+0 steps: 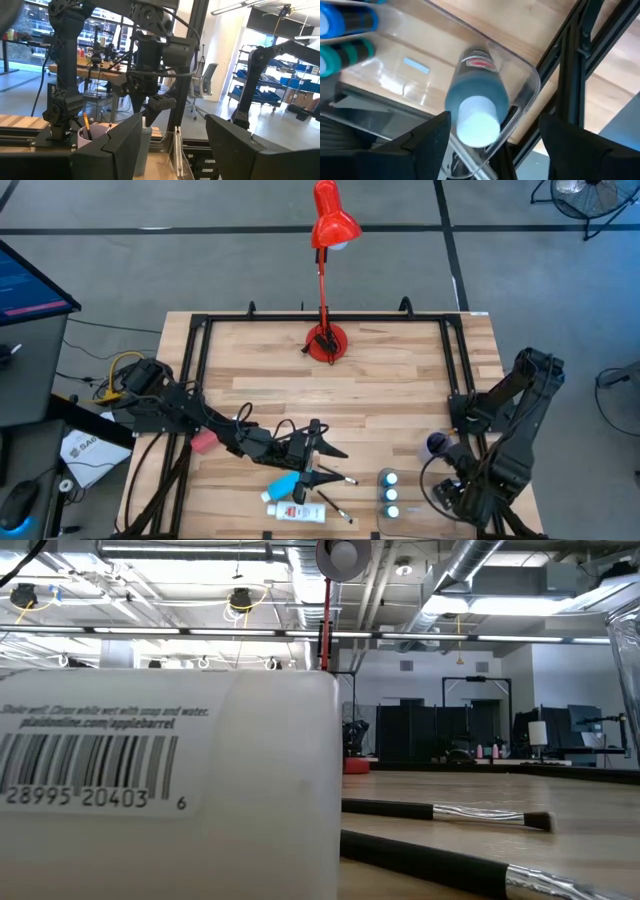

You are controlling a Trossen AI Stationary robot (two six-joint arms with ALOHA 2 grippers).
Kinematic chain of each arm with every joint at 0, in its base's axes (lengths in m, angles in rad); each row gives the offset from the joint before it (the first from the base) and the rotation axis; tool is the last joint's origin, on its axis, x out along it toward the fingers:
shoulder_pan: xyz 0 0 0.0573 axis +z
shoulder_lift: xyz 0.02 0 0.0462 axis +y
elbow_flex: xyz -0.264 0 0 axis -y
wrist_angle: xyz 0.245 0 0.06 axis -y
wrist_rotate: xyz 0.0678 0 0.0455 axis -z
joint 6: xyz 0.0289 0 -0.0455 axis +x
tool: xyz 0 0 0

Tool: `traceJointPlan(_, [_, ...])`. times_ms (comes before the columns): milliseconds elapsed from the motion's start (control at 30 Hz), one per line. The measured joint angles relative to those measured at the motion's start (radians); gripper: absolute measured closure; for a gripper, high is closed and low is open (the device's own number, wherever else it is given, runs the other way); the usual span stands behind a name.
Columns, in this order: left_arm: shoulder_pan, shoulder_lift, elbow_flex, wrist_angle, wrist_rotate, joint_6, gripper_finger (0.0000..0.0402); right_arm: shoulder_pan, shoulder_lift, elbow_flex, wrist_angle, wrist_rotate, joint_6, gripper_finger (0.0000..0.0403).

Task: Pick & Place Paint Supplies
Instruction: Adjust the black paint bottle in the transparent bin

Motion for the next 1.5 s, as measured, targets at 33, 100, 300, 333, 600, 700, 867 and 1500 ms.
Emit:
traceJointPlan(33, [0.000, 0.000, 0.000, 0.000, 0.000, 0.000, 0.0192, -0.003, 0.000, -0.009, 0.015, -0.001, 0.000, 0.0113])
traceJointPlan(100, [0.000, 0.000, 0.000, 0.000, 0.000, 0.000, 0.0192, -0.008, 0.000, -0.020, 0.051, -0.007, -0.011, 0.0120])
traceJointPlan(300, [0.000, 0.000, 0.000, 0.000, -0.001, 0.000, 0.0192, -0.015, 0.000, -0.027, 0.078, -0.007, -0.034, 0.0141])
traceJointPlan(333, [0.000, 0.000, 0.000, 0.000, -0.001, 0.000, 0.0192, -0.019, 0.000, -0.027, 0.078, -0.007, -0.034, 0.0146])
traceJointPlan(600, [-0.003, 0.000, 0.000, 0.000, -0.005, 0.000, 0.0192, -0.032, 0.000, -0.027, 0.077, -0.007, -0.081, 0.0232])
traceJointPlan(700, [-0.003, 0.000, 0.000, 0.000, -0.005, 0.000, 0.0192, -0.038, 0.000, -0.027, 0.077, -0.008, -0.101, 0.0276])
traceJointPlan(867, [-0.003, 0.000, 0.000, 0.000, -0.004, 0.000, 0.0192, -0.038, 0.000, -0.027, 0.092, -0.010, -0.107, 0.0295])
traceJointPlan(1500, [-0.004, -0.001, 0.000, 0.000, 0.000, 0.000, 0.0192, 0.042, -0.001, -0.027, 0.202, -0.064, -0.003, 0.0325])
